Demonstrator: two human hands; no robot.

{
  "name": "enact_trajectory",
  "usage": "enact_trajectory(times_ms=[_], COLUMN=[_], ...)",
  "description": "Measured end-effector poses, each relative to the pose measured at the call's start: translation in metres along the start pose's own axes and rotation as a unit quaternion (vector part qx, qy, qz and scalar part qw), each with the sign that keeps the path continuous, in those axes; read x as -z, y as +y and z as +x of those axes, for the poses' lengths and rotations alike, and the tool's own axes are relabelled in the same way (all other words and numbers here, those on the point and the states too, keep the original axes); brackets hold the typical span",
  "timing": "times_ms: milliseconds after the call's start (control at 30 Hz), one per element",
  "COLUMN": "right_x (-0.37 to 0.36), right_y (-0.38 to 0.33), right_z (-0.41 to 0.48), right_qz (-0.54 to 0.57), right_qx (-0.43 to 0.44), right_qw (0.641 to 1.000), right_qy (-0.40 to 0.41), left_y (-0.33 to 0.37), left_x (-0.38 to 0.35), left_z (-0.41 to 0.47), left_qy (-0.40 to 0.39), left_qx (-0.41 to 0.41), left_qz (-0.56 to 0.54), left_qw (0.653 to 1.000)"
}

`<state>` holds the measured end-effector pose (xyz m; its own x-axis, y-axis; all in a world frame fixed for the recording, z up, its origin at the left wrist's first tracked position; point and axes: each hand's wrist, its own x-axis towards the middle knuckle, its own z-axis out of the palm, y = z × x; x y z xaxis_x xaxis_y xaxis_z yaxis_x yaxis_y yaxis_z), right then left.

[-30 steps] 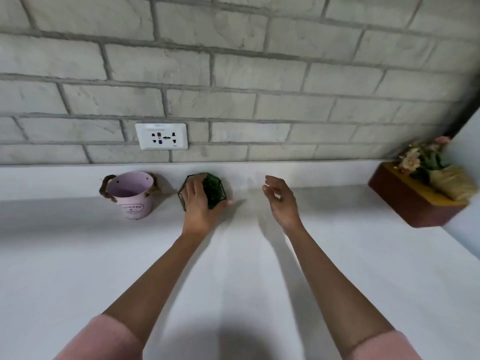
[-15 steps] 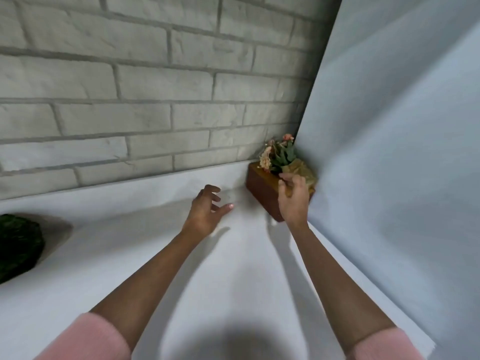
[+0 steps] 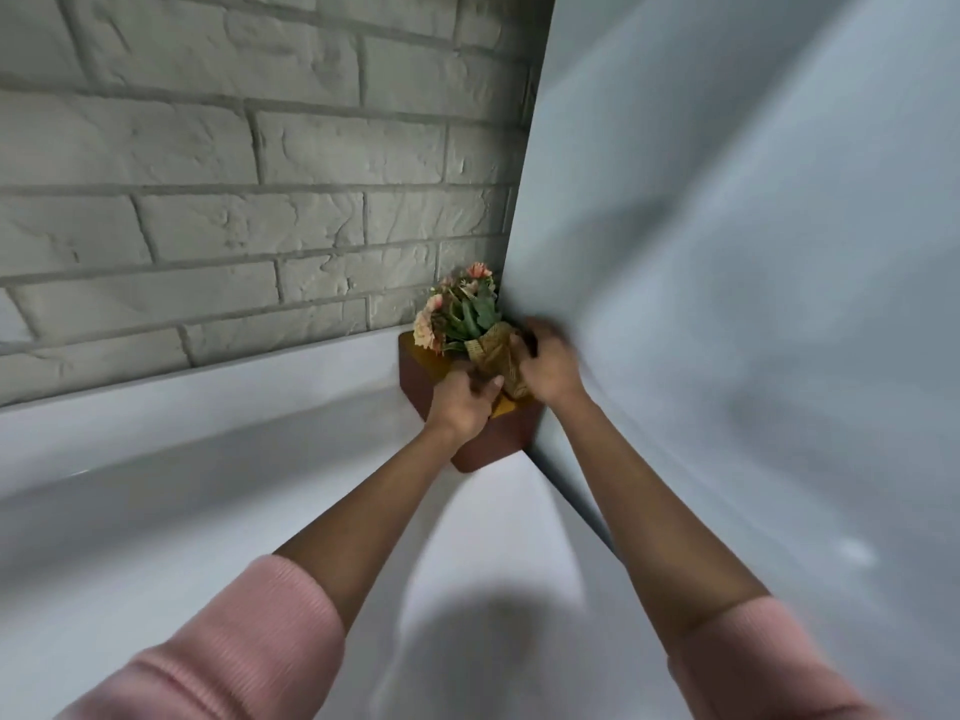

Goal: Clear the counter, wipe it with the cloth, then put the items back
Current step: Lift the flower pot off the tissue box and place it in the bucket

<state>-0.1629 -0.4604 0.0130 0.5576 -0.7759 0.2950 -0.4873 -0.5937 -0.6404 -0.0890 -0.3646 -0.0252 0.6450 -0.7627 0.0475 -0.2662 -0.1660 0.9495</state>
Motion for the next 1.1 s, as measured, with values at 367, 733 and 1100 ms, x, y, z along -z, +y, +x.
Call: enact_trajectory(times_ms=[367,733,1100], right_x=[0.000,-0.018,-0.098], right_y=[0.001,-0.085,-0.223], right_z=[-0.009,-0.053,-0.126], right_qz=[0.198,0.383,0.398], right_qx=[-0.033,-0.004,0.064], right_qw=[0.980,0.920,0.862], right_qy=[-0.018,-0.086,-0.307], left_y=[0.002,-0.002,-0.040], left_x=[-0.005,0.108,0.291], left_z=[0.006,-0.055,-0.161], left_qy=[0.017,0.047,0.076], left_qx=[0.063,0.002,-0.033], left_qz=[-0.262,-0.218,-0.166], left_qw=[0.963,0.975,0.983])
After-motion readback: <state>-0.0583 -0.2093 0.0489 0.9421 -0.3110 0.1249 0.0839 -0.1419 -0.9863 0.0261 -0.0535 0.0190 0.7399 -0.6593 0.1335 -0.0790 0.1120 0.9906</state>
